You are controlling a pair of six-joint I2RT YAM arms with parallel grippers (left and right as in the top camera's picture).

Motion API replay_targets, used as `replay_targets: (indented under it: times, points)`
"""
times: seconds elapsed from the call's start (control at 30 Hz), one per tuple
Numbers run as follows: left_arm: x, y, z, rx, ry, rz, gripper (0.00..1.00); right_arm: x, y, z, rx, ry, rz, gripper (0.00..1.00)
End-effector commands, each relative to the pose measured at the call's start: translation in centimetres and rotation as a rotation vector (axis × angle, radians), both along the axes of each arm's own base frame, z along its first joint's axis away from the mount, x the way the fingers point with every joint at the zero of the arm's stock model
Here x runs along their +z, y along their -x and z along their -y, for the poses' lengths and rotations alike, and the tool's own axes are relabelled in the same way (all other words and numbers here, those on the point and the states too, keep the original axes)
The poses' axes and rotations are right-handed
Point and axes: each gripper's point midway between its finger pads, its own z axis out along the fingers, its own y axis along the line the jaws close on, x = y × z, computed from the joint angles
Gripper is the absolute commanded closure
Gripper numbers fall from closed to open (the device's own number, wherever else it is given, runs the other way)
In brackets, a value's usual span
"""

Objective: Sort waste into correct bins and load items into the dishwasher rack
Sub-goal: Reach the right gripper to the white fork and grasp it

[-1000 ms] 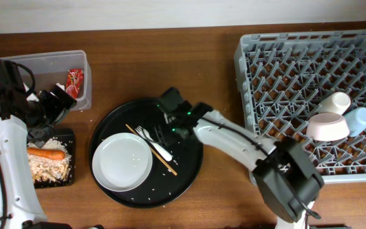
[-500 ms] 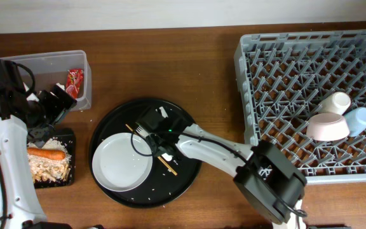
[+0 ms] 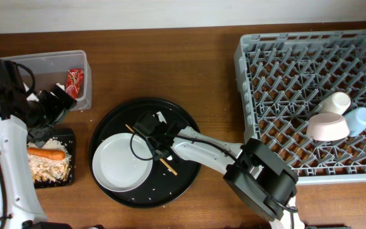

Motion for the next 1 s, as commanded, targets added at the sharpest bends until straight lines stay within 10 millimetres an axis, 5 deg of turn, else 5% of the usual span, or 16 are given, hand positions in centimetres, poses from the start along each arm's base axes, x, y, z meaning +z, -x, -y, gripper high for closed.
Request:
replay_targets:
  times: [0.0,0.27,0.57,0.97]
  points:
    - [0.1,0.1,0.0,0.002,0.005,0.005,0.01,-1.0,0.0,0.5,-0.012,0.043,0.006,0.58]
    - [0.1,0.1,0.0,0.002,0.005,0.005,0.01,-0.7,-1.1,1.5,-0.063,0.082,0.061,0.65]
    - [0.1,0.1,0.0,0.002,0.005,0.005,0.01,-1.0,-2.2,3.7,-0.147,0.096,0.034,0.85]
    - [0.1,0.1,0.0,0.002,0.005,0.005,0.01,0.9,-2.3,3.8,-0.163,0.073,0.052,0.86]
